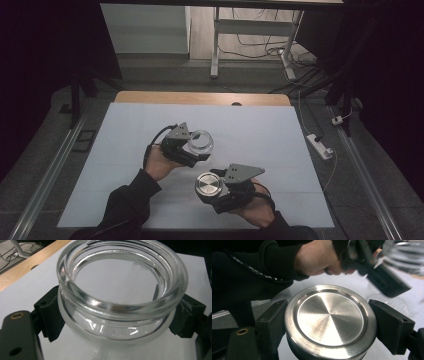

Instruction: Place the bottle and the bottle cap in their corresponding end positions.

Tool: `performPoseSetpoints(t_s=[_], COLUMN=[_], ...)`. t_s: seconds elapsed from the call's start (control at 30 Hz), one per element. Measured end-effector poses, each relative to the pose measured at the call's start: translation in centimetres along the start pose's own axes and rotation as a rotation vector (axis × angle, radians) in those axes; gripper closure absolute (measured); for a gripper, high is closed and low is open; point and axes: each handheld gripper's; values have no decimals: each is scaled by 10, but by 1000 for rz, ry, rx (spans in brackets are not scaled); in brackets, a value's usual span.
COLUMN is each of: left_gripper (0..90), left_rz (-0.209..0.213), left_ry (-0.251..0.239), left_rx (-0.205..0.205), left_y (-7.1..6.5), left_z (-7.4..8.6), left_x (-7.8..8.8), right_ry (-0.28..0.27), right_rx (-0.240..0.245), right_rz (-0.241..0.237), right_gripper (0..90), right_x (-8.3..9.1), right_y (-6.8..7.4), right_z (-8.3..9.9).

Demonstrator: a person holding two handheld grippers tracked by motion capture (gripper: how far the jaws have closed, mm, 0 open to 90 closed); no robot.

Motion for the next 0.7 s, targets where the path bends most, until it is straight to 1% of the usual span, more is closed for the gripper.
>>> performPoseSetpoints(t_s=[0.07, 0.2, 0.23, 0.27, 0.33, 0.43, 0.5, 0.53, 0.57, 0.63, 0.67, 0.7], left_gripper=[152, 152, 152, 152, 152, 152, 152, 152, 152, 152, 152, 152], left_rz=[-9, -24, -26, -29, -44, -46, -46, -47, -51, -65, -66, -65], left_ry=[-4, -10, -13, -13, -6, -8, -8, 0, 5, 18, 19, 18], left_rx=[4, 12, 14, 14, 12, 19, 24, 22, 21, 18, 21, 26], left_y=[3, 10, 12, 13, 16, 22, 24, 26, 26, 28, 29, 30], left_z=[-2, -5, -6, -6, -8, -9, -10, -10, -11, -11, -10, -10], left_x=[0, -3, -4, -4, -6, -10, -12, -15, -16, -20, -22, -23], right_ry=[0, 1, 6, 5, 2, 6, 12, 18, 16, 18, 33, 33], right_rx=[5, -3, 2, -3, -11, -5, -5, -8, -11, -4, 17, 17], right_rz=[4, 13, 21, 27, 22, 27, 25, 21, 16, 10, 20, 20], right_gripper=[186, 185, 186, 186, 186, 185, 186, 186, 186, 186, 186, 186], right_x=[-2, -8, -10, -13, -14, -20, -25, -32, -34, -37, -41, -41], right_y=[0, -3, -4, -5, -6, -5, -5, -4, -3, -2, -1, -1], right_z=[1, 7, 8, 10, 11, 14, 15, 14, 13, 13, 14, 14])
Point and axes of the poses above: each handheld gripper's, and its own axes: x roughly backward along the jaws, z roughly out of its underside, y roughly to its left, and after that the axes turned 11 degrees about y, right-handed
